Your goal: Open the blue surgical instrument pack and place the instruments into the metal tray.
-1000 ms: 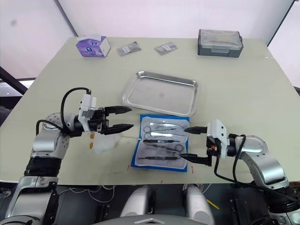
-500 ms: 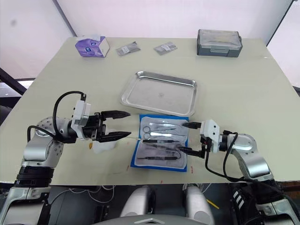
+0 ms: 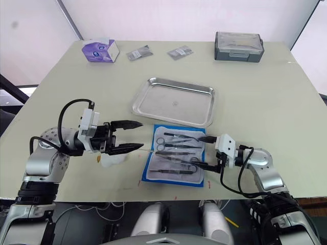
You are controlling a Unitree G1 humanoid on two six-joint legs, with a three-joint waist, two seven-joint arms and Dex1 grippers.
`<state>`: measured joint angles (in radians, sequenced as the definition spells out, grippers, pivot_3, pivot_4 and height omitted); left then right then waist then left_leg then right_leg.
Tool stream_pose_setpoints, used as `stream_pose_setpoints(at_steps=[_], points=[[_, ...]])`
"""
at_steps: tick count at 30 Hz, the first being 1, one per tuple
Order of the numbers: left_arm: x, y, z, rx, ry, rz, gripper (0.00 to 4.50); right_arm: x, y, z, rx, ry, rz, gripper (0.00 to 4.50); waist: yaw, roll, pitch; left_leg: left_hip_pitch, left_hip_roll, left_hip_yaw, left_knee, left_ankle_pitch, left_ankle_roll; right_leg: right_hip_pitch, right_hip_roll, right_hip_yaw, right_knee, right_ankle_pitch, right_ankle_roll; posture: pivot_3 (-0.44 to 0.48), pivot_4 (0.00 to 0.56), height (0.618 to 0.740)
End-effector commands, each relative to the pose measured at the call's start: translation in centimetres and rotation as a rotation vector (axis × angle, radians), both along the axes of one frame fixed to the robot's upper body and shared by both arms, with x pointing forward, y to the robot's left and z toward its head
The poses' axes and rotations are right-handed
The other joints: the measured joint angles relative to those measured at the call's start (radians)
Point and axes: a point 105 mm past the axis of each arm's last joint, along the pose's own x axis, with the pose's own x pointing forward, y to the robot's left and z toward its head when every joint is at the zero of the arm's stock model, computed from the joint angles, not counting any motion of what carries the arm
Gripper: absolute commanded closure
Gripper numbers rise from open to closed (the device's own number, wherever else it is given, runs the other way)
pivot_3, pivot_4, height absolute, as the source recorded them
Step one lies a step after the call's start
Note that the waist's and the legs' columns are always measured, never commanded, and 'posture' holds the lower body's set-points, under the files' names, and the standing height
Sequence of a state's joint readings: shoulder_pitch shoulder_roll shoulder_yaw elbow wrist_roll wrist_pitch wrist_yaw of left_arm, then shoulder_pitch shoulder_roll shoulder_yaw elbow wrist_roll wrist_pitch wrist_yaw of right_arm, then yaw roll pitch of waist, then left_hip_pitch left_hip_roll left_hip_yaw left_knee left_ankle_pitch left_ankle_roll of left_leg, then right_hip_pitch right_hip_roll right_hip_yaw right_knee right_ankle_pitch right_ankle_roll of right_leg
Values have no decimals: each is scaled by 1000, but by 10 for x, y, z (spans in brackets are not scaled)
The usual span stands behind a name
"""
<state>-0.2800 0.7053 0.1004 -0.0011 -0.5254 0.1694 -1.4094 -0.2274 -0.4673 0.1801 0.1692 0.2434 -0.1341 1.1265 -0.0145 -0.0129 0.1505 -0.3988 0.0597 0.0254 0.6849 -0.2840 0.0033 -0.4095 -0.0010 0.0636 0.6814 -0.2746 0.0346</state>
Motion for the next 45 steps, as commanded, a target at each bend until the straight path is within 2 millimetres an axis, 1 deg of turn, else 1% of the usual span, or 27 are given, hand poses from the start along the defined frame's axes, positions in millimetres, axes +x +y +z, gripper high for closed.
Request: stream_pose_setpoints(at_steps=[1, 9, 12, 16, 20, 23, 24, 25, 27, 28, 37, 45], points=[[-4, 1, 8, 4, -30, -10, 947, -2, -1, -14, -52, 50, -1, 58, 0, 0, 0, 0, 0, 0, 0, 0, 0, 0, 0, 0, 0, 0, 0, 0, 150, 731], [-5, 1, 1, 34, -12, -24, 947, -4, -2, -26, -103, 112, -4, 58, -1, -1, -1, 1, 0, 0, 0, 0, 0, 0, 0, 0, 0, 0, 0, 0, 150, 731], [1, -1, -2, 55, -22, -29, 947, -4, -3, -32, -135, 127, -15, 58, -1, -1, -1, 1, 0, 1, 0, 0, 0, 0, 0, 1, 0, 0, 0, 0, 150, 731], [8, -6, -4, 65, -25, -37, 947, -2, -2, -32, -134, 126, -22, 58, -2, -3, -2, 2, 0, 0, 0, 0, 0, 0, 1, 0, 1, 0, 0, 0, 150, 731], [22, -14, -9, 83, -25, -57, 947, -3, -1, -34, -135, 130, -20, 58, -2, -3, -3, 2, 0, 1, 0, 0, 0, 1, 1, 1, 1, 0, 0, 0, 150, 731], [30, -18, -12, 92, -25, -78, 947, -3, -1, -35, -136, 131, -21, 58, -4, -4, -3, 2, 0, 1, 0, 0, 0, 1, 1, 1, 1, 0, 0, 0, 150, 731], [32, -20, -14, 95, -23, -87, 1363, -3, -1, -35, -136, 130, -21, 0, -4, -4, -3, 2, 0, 0, 0, 0, 0, 1, 1, 1, 1, 0, 0, 0, 150, 731], [34, -22, -15, 102, -25, -97, 1500, -3, 0, -35, -136, 130, -21, 0, -4, -4, -3, 2, 0, 0, 0, 0, 0, 1, 1, 1, 1, 0, 0, 0, 150, 731], [38, -24, -21, 138, -48, -103, 2152, -3, 0, -35, -134, 128, -21, 0, -4, -4, -3, 2, 0, 0, 0, 0, 0, 1, 1, 1, 1, 0, 0, 0, 150, 731], [40, -25, -25, 164, -57, -106, 2692, -4, 1, -34, -132, 127, -21, 0, -4, -4, -3, 2, 0, 0, 0, 0, 0, 1, 1, 1, 1, 0, 0, 0, 150, 731], [60, -36, -39, 227, -99, -121, 2692, -2, 3, -32, -125, 117, -21, 0, -5, -4, -3, 2, 0, 0, 0, 0, 0, 1, 1, 1, 1, 0, 0, 0, 150, 731], [70, -43, -50, 280, -91, -137, 2692, -1, 5, -32, -123, 111, -20, 0, -6, -4, -3, 2, 0, 0, 0, 0, 0, 1, 1, 1, 1, 0, 0, 0, 150, 731]])
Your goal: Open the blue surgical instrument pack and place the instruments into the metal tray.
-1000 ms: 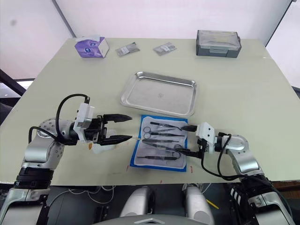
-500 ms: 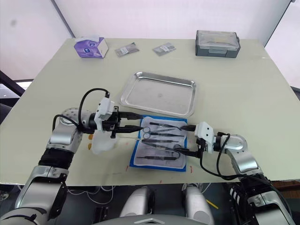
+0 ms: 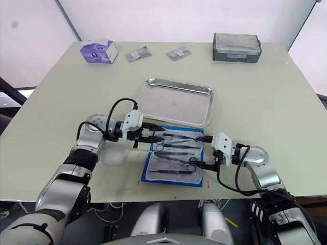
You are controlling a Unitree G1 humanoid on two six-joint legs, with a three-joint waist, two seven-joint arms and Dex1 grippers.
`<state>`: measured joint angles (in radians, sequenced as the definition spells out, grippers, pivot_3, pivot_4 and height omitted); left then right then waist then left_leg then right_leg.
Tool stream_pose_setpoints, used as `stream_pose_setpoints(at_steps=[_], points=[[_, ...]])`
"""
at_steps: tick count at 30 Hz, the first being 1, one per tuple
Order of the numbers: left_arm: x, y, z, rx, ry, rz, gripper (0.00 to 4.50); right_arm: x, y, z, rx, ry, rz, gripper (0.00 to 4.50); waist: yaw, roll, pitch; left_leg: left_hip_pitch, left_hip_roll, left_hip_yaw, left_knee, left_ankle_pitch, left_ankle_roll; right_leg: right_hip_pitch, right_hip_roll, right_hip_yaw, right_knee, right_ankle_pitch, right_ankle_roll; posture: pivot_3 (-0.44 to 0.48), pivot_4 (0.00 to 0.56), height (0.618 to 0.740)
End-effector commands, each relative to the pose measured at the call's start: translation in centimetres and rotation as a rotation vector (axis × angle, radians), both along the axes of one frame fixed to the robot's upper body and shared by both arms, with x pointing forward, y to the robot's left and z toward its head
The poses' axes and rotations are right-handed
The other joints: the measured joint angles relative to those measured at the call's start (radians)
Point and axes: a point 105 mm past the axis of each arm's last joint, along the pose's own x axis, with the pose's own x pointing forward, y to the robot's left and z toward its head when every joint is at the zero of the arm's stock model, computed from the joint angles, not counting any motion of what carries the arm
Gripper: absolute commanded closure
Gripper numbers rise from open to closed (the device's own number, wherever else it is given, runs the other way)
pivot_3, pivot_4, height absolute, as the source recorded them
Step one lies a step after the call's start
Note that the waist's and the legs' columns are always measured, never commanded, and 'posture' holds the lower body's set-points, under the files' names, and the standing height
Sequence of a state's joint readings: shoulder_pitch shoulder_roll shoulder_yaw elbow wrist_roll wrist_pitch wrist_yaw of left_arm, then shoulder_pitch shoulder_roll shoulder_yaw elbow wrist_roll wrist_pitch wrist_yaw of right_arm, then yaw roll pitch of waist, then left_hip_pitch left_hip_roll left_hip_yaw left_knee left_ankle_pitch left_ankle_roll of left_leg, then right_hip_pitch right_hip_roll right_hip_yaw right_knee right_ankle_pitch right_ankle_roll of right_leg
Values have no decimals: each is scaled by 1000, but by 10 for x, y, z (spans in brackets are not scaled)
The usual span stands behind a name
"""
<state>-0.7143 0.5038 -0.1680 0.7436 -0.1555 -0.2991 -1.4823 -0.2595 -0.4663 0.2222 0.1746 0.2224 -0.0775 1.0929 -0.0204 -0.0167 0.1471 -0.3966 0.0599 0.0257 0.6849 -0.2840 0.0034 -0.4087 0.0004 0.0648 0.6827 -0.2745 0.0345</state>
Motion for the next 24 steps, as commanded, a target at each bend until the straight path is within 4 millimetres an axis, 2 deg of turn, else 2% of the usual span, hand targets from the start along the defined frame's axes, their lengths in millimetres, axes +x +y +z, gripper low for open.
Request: stream_pose_setpoints(at_steps=[1, 11, 16, 17, 19, 20, 24], points=[[6, -4, 3, 20, -33, -16, 2692, -6, -3, -27, -88, 77, -15, 0, 0, 0, 0, 0, 0, 0, 0, 0, 0, 0, 0, 0, 0, 0, 0, 0, 150, 731], [10, -12, -6, 68, 27, -44, 2692, -6, -2, -27, -89, 77, -13, 0, 0, 0, 0, 0, 0, 0, 0, 0, 0, 0, 0, 0, 0, 0, 0, 0, 150, 731], [12, -10, -13, 108, 48, -28, 2692, -8, -3, -28, -92, 80, -14, 0, 0, 0, 0, 0, 0, 0, 0, 0, 0, 0, 0, 0, 0, 0, 0, 0, 150, 731], [12, -9, -14, 118, 54, -28, 3232, -8, -3, -29, -91, 81, -14, 0, 0, 0, 0, 0, 0, 0, 0, 0, 0, 0, 0, 0, 0, 0, 0, 0, 150, 731], [13, -8, -16, 136, 61, -22, 3752, -8, -3, -29, -91, 82, -13, 0, 0, 0, 0, 0, 0, 0, 0, 0, 0, 0, 0, 0, 0, 0, 0, 0, 150, 731], [13, -8, -17, 145, 65, -22, 4374, -8, -2, -29, -90, 82, -14, 0, 0, 0, -1, 0, 0, 0, 0, 0, 0, 0, 0, 0, 0, 0, 0, 0, 150, 731], [12, -6, -20, 176, 82, -26, 4467, -8, -2, -28, -88, 81, -14, 0, 0, 0, -1, 0, 0, 0, 0, 0, 0, 1, 0, 0, 0, 0, 0, 0, 150, 731]])
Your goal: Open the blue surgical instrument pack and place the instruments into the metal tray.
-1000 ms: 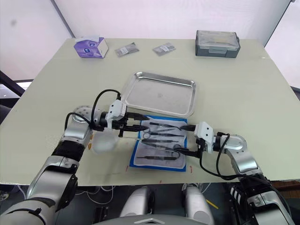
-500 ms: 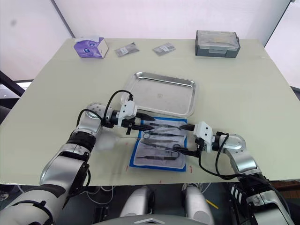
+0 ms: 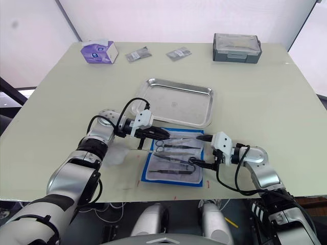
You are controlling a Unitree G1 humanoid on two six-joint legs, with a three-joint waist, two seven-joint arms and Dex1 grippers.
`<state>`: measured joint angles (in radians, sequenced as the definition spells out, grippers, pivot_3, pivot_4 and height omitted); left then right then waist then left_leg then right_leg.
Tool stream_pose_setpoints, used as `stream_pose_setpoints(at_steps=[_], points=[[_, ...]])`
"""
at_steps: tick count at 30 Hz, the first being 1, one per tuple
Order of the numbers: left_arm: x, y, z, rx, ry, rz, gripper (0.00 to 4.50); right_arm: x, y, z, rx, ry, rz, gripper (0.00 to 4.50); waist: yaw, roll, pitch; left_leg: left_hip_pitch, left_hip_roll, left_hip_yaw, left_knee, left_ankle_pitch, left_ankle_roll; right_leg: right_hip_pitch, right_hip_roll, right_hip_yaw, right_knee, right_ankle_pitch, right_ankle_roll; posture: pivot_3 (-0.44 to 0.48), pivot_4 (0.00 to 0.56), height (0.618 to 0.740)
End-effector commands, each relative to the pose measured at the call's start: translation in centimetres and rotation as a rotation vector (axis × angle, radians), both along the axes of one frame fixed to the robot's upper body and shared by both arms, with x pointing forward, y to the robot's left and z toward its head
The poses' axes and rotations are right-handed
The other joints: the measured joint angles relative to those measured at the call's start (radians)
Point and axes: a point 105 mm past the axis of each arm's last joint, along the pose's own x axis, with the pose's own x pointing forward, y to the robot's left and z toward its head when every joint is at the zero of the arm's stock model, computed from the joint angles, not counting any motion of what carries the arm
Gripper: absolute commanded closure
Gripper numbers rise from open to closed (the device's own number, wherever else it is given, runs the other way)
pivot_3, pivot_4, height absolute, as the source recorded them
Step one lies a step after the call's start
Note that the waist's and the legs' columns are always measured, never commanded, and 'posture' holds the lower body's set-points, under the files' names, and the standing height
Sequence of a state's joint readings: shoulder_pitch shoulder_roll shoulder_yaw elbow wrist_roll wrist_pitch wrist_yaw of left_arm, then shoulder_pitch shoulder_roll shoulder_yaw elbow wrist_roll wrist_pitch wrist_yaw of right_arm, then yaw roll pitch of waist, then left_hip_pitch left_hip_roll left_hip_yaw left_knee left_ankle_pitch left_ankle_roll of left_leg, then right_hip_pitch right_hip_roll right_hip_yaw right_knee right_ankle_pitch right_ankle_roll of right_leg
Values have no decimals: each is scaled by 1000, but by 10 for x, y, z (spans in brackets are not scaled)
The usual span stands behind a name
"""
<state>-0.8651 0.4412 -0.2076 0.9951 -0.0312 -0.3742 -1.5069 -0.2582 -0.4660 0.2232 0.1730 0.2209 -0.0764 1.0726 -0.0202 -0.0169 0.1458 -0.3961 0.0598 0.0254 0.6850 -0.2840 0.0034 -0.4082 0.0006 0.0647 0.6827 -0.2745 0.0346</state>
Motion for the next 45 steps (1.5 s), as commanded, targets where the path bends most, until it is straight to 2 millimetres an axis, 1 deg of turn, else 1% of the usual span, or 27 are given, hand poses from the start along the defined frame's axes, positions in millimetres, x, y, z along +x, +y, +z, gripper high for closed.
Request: stream_pose_setpoints(at_steps=[1, 5, 12, 30, 36, 45], points=[[-1, 5, -10, 67, 37, 13, 4467, -10, -1, -28, -88, 85, 4, 0, 0, 0, 0, 0, 0, 0, 0, 0, 0, 0, 0, 0, 0, 0, 0, 0, 150, 731], [0, 5, -8, 60, 35, 10, 4467, -10, -2, -28, -89, 85, 4, 0, 0, 0, -1, 0, 0, 0, 0, 0, 0, 0, 0, 0, 0, 0, 0, 0, 150, 731], [8, -3, 12, 20, -18, 9, 4467, -11, -1, -31, -95, 96, 9, 0, 0, 0, -1, 0, 0, 0, 0, 0, 0, 0, 0, 0, 0, 0, 0, 0, 150, 731], [8, -7, 42, 48, -69, -48, 4467, -16, -4, -41, -151, 150, 6, 0, 0, 0, 0, 0, 0, 0, 0, 0, 0, 0, 0, 0, 0, 0, 0, 0, 150, 731], [5, -6, 45, 67, -65, -50, 4467, -17, -5, -43, -165, 161, 2, 0, 0, 0, 0, 0, 0, -1, 0, 0, 0, 0, 0, 0, 0, 0, 0, 0, 150, 731], [4, 3, 43, 94, -49, -13, 4467, -16, -5, -44, -176, 170, -3, 0, -2, 0, 0, 0, 0, -1, 0, 0, 0, 0, 0, 0, 0, 0, 0, 0, 150, 731]])
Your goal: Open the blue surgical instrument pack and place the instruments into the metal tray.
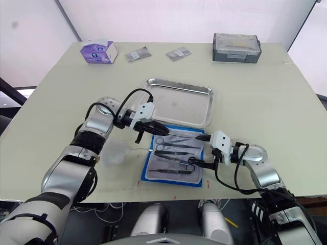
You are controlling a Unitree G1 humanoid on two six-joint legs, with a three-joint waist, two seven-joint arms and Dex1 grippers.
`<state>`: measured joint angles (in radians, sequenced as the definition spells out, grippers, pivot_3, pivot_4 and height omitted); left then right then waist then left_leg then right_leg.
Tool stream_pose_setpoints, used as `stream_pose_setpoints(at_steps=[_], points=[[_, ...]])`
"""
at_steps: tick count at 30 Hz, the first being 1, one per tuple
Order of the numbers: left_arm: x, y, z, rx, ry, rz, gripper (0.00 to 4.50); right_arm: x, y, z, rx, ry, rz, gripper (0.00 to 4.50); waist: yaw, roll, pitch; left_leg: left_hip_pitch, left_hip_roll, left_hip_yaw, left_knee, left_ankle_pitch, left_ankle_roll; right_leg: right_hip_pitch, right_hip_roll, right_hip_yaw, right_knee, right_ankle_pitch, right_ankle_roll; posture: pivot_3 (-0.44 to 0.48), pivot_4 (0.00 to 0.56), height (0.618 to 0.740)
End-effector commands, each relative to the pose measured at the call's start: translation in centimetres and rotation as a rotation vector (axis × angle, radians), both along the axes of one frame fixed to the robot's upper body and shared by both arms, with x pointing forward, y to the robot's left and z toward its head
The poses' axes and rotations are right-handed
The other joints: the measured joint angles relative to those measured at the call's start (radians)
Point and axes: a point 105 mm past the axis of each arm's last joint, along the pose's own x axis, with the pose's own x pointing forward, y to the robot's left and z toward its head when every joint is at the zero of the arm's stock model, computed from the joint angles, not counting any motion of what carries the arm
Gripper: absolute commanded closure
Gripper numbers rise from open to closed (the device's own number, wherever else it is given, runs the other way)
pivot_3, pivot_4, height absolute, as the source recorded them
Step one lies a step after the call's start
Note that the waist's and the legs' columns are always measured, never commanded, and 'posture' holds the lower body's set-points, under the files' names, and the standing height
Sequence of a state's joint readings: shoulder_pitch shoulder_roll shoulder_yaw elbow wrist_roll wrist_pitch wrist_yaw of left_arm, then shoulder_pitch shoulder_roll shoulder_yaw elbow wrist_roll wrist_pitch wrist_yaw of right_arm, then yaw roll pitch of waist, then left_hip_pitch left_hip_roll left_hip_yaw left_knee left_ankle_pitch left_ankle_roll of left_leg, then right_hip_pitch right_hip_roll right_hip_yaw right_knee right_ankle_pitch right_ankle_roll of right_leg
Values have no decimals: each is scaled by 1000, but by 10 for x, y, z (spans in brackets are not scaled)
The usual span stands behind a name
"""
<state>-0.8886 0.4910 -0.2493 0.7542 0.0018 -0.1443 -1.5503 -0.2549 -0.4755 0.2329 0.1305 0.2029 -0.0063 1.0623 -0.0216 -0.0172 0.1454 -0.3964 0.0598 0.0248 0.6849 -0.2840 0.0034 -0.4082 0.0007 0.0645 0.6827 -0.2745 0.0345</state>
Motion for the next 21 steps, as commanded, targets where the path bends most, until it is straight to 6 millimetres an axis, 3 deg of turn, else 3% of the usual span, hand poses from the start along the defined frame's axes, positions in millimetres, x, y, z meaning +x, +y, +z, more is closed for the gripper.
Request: stream_pose_setpoints(at_steps=[1, 21], points=[[2, 9, 13, -10, -45, 26, 4467, -15, -6, -43, -143, 142, 2, 0, -1, 0, 0, 0, 0, 0, 0, 0, 0, 0, 0, 0, 0, 0, 0, 0, 150, 731], [-5, 24, 22, -39, -35, 83, 4467, -14, -8, -48, -188, 201, -25, 0, -11, 0, 0, 0, 0, -1, 0, 0, 0, 0, 0, 0, 0, 0, 0, 0, 150, 731]])
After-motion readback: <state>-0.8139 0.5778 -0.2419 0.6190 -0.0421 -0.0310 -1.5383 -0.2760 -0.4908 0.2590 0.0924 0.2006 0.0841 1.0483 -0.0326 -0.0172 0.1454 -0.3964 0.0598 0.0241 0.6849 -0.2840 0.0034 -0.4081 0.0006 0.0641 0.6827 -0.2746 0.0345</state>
